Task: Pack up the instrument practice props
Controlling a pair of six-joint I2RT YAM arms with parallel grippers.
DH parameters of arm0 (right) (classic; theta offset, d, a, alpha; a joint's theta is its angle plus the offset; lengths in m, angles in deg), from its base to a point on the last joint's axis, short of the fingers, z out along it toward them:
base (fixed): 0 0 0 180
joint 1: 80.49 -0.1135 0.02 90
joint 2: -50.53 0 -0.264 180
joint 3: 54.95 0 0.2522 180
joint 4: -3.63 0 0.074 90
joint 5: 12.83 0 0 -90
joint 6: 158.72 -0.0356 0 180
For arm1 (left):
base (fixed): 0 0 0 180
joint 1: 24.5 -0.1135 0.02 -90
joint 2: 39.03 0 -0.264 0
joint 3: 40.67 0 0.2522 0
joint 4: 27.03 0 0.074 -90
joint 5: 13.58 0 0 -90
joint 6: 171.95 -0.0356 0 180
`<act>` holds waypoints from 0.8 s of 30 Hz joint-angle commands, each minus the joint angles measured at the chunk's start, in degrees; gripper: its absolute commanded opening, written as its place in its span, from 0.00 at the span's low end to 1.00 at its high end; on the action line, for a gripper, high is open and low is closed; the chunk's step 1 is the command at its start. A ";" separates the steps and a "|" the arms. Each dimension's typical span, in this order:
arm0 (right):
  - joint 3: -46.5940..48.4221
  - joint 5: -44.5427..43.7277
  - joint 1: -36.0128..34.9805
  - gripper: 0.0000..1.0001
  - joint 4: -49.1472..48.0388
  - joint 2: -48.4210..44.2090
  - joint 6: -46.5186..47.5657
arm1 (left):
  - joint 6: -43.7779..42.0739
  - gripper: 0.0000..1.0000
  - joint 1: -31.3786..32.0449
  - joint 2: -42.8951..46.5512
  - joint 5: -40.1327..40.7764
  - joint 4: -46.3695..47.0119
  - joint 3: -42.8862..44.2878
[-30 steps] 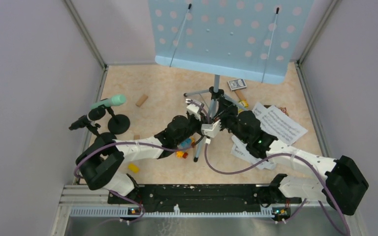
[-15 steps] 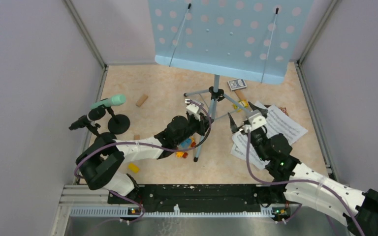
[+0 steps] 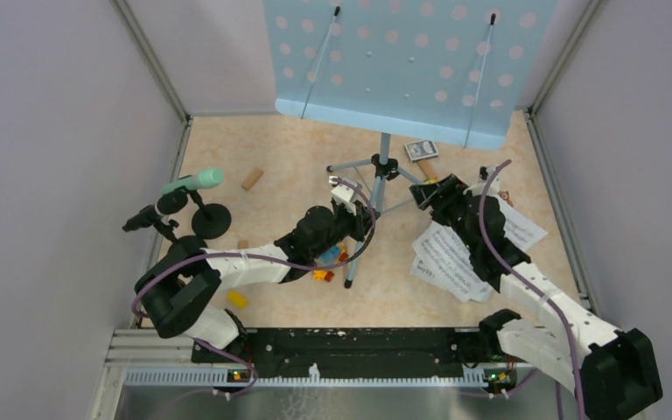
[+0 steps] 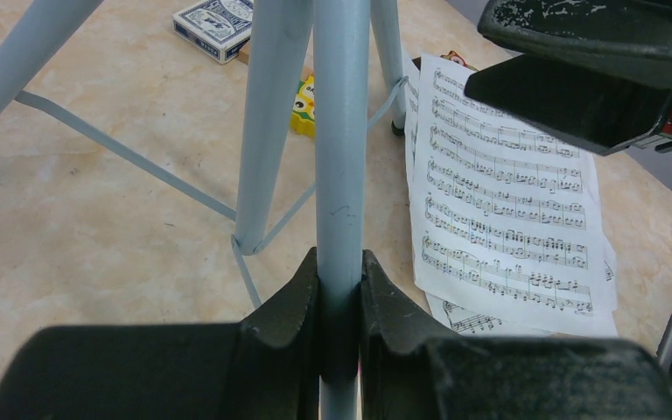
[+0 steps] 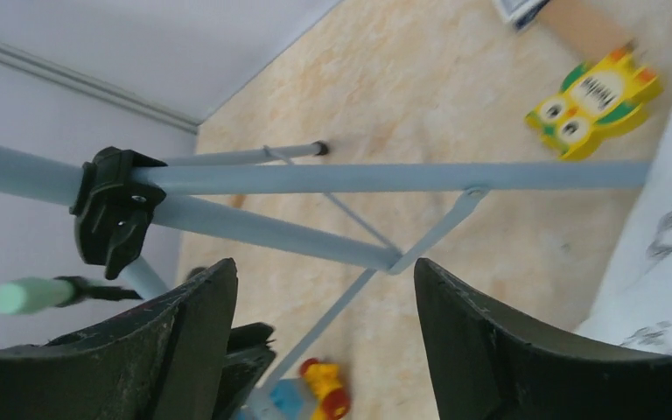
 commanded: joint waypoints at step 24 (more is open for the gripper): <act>7.26 21.59 3.09 0.30 -24.12 17.10 -31.54 | 1.72 0.00 -0.29 -1.38 -0.10 -12.73 -1.72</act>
